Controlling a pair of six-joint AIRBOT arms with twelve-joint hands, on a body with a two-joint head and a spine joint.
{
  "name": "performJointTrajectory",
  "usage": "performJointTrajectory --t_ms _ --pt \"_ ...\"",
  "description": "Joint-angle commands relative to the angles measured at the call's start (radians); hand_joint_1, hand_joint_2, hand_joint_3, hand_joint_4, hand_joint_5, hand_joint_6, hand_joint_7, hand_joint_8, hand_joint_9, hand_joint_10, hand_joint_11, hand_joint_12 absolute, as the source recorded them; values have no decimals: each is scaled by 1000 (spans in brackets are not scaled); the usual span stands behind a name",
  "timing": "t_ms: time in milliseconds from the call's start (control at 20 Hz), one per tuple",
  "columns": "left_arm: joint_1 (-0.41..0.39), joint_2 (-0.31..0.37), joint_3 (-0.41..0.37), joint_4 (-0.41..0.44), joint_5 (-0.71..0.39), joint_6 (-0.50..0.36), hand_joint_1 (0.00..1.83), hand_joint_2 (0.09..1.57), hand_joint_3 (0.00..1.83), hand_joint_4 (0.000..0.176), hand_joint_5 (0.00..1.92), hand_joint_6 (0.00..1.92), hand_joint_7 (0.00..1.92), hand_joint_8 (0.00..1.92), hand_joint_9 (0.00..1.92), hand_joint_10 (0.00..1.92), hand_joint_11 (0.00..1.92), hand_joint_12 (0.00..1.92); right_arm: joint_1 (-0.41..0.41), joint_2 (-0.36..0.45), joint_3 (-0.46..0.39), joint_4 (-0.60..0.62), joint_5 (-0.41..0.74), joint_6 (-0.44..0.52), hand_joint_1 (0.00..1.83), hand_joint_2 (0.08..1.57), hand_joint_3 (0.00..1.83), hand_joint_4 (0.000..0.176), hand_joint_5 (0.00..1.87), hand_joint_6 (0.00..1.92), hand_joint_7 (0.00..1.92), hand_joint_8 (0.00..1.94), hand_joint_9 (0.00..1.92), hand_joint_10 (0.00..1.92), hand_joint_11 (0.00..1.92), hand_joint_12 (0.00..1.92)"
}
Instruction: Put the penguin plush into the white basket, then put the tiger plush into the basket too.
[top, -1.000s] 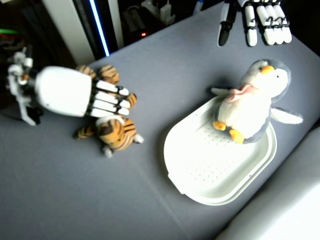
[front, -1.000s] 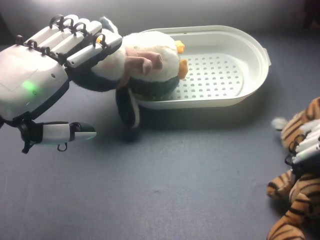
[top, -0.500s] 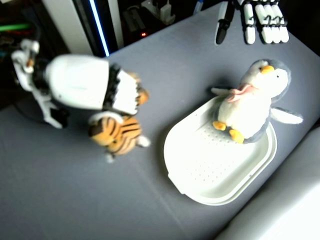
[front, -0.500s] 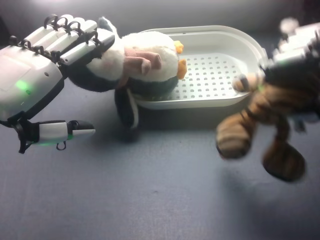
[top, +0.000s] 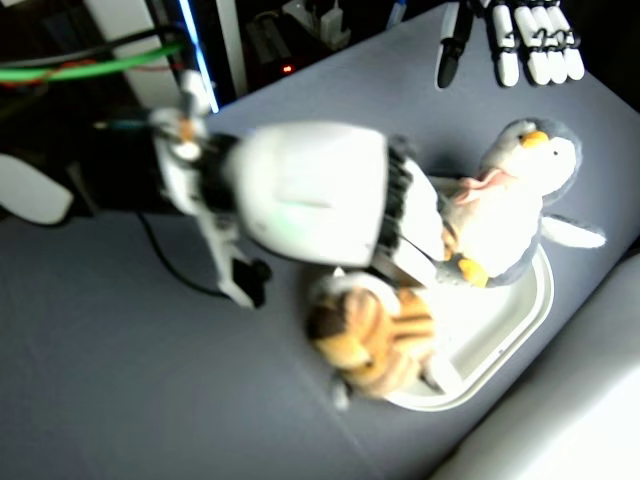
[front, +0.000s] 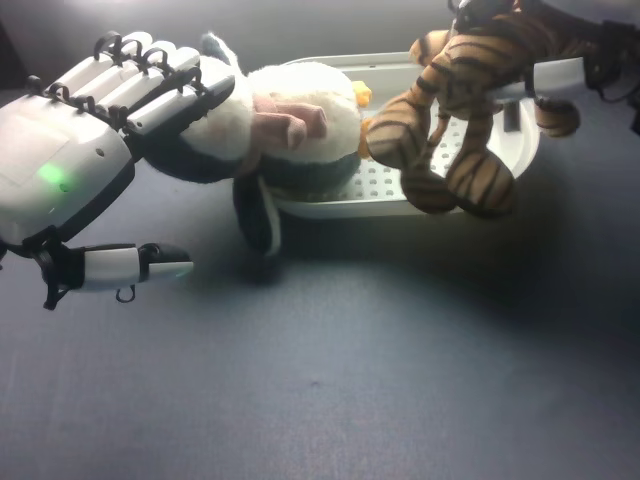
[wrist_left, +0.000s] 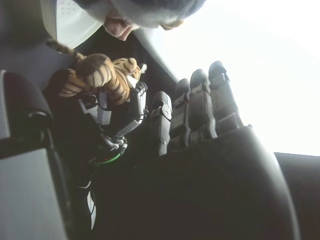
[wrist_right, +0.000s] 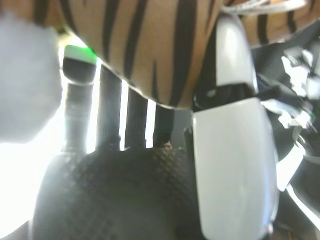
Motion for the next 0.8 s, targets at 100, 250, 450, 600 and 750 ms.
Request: performJointTrajectory --t_ms 100,250,450,600,750 --pt "-7 1 1 10 -129 -7 955 913 0 129 92 3 51 2 39 5 40 32 10 8 -8 25 61 -2 509 1056 7 176 153 5 39 6 28 6 0 308" --pt "7 9 -3 4 -147 -23 995 908 0 120 104 6 60 6 36 5 16 29 -11 25 -46 25 95 10 474 1087 4 174 107 0 1 0 0 0 0 54" --pt "37 28 -22 2 -219 -49 969 935 9 124 94 0 53 0 13 0 14 35 -202 109 -127 144 403 133 551 1160 22 130 91 2 18 4 0 0 0 0" --pt "83 44 -44 -1 -303 -78 828 962 16 132 54 0 49 0 3 0 16 45 -365 165 -210 259 684 190 531 1195 13 152 68 0 2 0 0 0 0 0" --pt "121 43 -41 -8 -349 -147 758 983 8 170 1 0 2 0 0 0 7 31 -539 201 -281 384 950 227 437 1087 0 176 142 8 115 11 50 7 37 17"
